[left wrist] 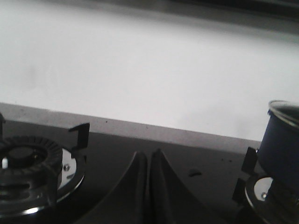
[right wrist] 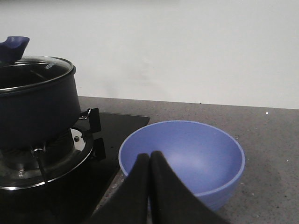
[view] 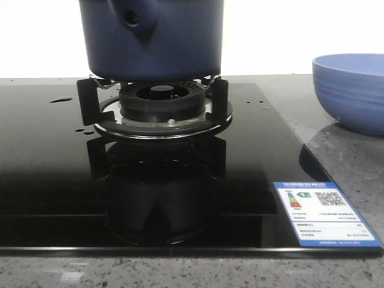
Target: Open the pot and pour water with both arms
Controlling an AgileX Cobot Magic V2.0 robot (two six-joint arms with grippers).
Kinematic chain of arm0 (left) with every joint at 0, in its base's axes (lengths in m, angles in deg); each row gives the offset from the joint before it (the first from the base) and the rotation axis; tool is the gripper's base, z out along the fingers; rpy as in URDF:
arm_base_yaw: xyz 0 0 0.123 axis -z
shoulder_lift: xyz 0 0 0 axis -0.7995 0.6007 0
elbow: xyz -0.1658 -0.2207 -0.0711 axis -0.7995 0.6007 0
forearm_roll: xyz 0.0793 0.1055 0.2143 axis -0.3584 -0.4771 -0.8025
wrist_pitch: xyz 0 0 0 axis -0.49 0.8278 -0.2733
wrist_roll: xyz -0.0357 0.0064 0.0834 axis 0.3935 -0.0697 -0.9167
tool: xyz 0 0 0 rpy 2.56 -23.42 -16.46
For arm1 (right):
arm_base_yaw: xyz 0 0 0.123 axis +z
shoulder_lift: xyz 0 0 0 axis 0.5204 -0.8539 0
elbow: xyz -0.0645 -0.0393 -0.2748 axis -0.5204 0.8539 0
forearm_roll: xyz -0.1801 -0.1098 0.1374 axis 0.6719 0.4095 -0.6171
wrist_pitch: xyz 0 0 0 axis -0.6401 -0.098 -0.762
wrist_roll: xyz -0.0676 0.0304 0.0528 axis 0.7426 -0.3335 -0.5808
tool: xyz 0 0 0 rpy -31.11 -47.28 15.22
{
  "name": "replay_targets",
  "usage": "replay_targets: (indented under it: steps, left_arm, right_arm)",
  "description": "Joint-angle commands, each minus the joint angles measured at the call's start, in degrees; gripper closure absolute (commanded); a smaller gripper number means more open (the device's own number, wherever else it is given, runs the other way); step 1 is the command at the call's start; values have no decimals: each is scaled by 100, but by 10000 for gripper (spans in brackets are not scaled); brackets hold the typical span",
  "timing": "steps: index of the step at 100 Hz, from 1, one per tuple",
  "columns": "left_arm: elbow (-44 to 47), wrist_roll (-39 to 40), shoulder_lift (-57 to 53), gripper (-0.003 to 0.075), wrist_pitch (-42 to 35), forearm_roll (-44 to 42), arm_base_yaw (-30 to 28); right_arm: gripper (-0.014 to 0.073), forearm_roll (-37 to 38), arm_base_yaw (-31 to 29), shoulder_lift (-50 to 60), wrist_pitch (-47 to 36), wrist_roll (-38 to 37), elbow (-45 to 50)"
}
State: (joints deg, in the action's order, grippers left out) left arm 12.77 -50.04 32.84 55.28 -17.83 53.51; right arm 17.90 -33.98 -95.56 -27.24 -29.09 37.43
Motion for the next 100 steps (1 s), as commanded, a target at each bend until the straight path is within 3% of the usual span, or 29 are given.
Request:
replay_targets:
  steps: [1,39,100]
  left_arm:
    - [210,589,-60,739,-602,-460,20]
    - [1548,589,-1252,739,-709,-497,98]
    - [1536,589,-1241,739,-452,-497,87]
  right_arm:
    - [645,-130,6,-50,-272,55,-146]
    - [645,-130,6,-50,-272,55,-146]
    - [645,-130,6,-50,-260,55,-146]
